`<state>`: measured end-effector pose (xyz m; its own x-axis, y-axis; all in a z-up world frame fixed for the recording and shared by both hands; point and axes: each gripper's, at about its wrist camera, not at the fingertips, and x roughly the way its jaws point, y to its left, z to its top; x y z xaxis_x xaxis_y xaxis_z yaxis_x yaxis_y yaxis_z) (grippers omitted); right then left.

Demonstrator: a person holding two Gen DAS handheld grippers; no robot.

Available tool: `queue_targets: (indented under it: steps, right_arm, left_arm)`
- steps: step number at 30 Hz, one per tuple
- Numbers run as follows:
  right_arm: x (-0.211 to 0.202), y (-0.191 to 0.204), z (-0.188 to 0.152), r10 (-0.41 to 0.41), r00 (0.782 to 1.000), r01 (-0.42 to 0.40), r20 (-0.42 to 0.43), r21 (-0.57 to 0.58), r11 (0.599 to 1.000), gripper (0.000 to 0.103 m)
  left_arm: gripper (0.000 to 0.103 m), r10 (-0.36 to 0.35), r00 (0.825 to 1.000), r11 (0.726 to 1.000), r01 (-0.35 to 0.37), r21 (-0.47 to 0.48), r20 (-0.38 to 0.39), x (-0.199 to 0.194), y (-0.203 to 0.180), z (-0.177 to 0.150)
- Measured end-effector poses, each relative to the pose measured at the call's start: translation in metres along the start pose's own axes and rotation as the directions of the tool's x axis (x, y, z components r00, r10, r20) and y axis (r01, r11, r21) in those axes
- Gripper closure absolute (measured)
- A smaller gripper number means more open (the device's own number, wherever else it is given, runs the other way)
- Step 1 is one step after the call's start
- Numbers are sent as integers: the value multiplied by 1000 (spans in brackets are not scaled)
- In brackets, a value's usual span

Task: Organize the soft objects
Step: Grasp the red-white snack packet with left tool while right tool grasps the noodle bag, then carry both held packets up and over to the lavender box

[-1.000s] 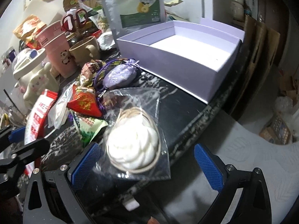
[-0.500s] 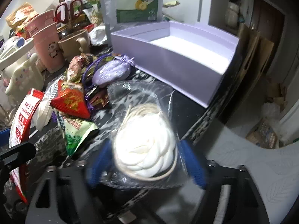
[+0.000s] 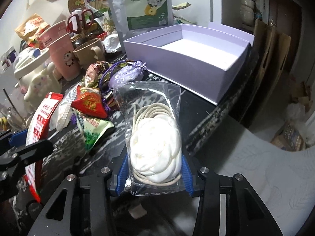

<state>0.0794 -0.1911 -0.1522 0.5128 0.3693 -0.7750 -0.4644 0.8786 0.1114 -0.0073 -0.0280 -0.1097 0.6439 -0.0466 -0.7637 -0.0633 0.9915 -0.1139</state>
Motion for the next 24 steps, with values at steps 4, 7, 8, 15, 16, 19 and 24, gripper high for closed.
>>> queue_targets:
  steps: [4, 7, 8, 15, 16, 19, 24]
  right_arm:
    - [-18, -3, -10, -2, 1000, 2, 17, 11, 1000, 57]
    - [-35, -7, -17, -6, 999, 5, 36, 21, 1000, 57]
    - [-41, -8, -19, -7, 999, 6, 43, 27, 1000, 57]
    - [-78, -14, -33, -18, 996, 14, 84, 52, 999, 57]
    - [-84, -15, -34, -21, 996, 16, 91, 55, 998, 57]
    - [-98, -17, -36, -31, 993, 24, 114, 62, 998, 57]
    - [-123, -21, -30, -46, 986, 34, 162, 72, 997, 57]
  left_arm:
    - [57, -14, 1000, 1000, 14, 16, 14, -7, -8, -2]
    - [57, -32, 999, 999, 31, 29, 27, -14, -16, -3]
    - [57, -38, 999, 999, 37, 36, 34, -17, -19, -4]
    - [57, -79, 994, 994, 73, 84, 72, -33, -39, 2]
    - [57, -85, 993, 993, 78, 89, 78, -36, -41, 3]
    - [57, -105, 989, 989, 93, 113, 102, -43, -50, 11]
    - [57, -130, 981, 982, 108, 152, 144, -53, -63, 29]
